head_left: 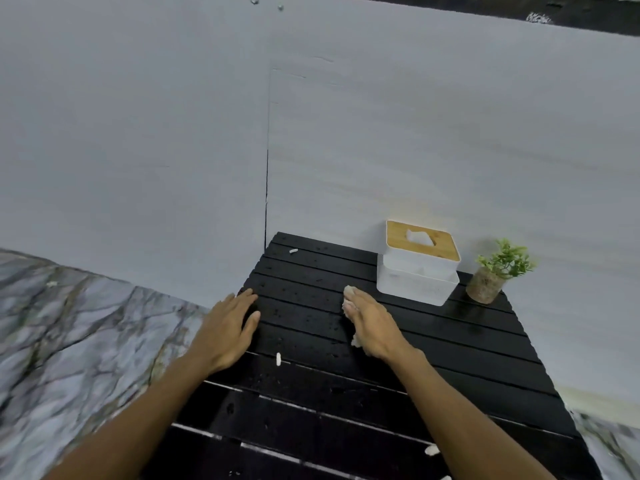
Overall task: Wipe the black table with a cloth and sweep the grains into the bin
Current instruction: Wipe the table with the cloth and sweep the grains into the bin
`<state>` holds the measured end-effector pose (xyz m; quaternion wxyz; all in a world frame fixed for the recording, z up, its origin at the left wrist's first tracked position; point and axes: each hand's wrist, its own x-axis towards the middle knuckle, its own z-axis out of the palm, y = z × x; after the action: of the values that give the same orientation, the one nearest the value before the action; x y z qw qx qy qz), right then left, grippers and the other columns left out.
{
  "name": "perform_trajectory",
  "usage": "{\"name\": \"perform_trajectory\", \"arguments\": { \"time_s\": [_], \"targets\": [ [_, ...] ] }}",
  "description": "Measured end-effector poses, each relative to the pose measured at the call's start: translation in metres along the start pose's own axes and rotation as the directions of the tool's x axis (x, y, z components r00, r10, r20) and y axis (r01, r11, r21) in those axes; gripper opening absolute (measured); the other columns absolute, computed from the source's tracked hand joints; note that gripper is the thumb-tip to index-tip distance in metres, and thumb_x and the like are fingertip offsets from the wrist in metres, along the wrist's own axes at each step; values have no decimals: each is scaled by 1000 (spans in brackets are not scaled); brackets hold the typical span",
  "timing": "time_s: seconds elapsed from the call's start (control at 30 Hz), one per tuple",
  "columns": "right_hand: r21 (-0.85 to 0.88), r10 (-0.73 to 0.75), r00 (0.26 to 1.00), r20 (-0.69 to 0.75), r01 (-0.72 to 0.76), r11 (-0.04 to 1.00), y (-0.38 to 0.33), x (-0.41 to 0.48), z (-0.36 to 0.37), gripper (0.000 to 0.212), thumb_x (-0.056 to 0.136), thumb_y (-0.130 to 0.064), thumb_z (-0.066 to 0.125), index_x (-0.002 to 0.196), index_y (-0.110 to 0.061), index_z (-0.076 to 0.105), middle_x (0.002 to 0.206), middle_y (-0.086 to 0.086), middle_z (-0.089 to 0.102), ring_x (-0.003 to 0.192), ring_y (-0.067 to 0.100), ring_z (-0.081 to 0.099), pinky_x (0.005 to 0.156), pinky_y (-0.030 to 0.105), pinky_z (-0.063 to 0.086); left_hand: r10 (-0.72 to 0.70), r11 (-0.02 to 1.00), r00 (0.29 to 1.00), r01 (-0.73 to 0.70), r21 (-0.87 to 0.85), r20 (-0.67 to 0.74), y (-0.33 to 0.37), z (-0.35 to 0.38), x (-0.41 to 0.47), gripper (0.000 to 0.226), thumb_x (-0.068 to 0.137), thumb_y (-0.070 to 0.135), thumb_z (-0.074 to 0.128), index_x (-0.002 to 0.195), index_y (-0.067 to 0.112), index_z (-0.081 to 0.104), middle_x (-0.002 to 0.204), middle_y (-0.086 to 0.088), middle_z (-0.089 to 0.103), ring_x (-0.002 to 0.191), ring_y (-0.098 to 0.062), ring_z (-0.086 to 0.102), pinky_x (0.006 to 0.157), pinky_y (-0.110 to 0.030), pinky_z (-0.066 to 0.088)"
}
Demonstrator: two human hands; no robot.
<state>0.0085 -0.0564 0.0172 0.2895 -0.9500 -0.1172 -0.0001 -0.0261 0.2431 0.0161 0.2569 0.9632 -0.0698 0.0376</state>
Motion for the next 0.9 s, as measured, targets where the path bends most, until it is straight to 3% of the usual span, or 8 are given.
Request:
{"name": "perform_trajectory", "arguments": {
  "time_s": [0.17,0.3,0.43,0.53,0.63,0.7,0.8,0.9],
  "targets": [
    [107,-282,952,118,270,957,-11,-16,3,40,107,-34,43,144,-22,53,150,-13,49,138,-1,43,114,22,35,30,1000,999,-30,0,-9,-3,11,1,53,102,43,29,150,19,32,159,1,26,148,-21,11,119,-33,7],
    [342,-86,992,-90,112,933,-17,-16,-12,34,108,-31,44,135,-20,60,117,2,74,99,17,73,85,36,59,48,999,998,-48,-8,-28,-6,14,7,53,102,44,28,149,19,33,158,1,27,148,-20,12,120,-34,9],
    [208,88,961,-262,-33,978,-12,35,-12,40,109,-28,39,114,8,57,109,28,64,95,41,63,88,52,49,53,999,997,-53,10,-55,-8,17,16,53,103,44,27,149,17,34,158,0,28,148,-20,14,118,-32,7],
    [-31,4,976,-217,-11,999,-8,65,7,30,102,-15,37,89,1,58,97,17,61,93,37,54,86,53,47,54,998,996,-52,30,-67,-7,20,22,56,102,46,24,149,17,33,158,0,27,148,-20,13,118,-31,7],
    [-84,-117,992,-36,114,990,-14,69,12,27,107,-23,38,108,-7,59,115,10,62,108,27,56,98,51,46,42,998,998,-39,54,-50,-7,25,29,58,102,47,23,151,17,29,160,0,24,149,-21,9,119,-33,7],
    [-19,-222,969,107,226,974,-22,56,12,41,108,-37,38,138,-15,54,146,0,54,134,12,48,116,33,37,41,997,998,-37,74,-53,-6,27,31,70,96,56,13,151,16,28,160,-1,23,149,-23,9,119,-34,7],
    [69,-374,894,245,369,927,-31,33,11,44,107,-34,42,147,-17,49,154,-11,43,138,-2,41,109,8,33,31,993,999,-25,117,-44,-4,28,34,86,84,62,-2,152,17,24,161,-1,18,149,-22,6,119,-33,5],
    [173,-333,939,84,315,933,-33,28,7,37,107,-30,44,136,-14,61,142,-3,59,126,0,56,105,23,48,40,990,999,-36,133,-31,-3,27,37,87,83,63,-4,153,18,20,162,1,14,150,-20,3,118,-31,2]
  ]
}}
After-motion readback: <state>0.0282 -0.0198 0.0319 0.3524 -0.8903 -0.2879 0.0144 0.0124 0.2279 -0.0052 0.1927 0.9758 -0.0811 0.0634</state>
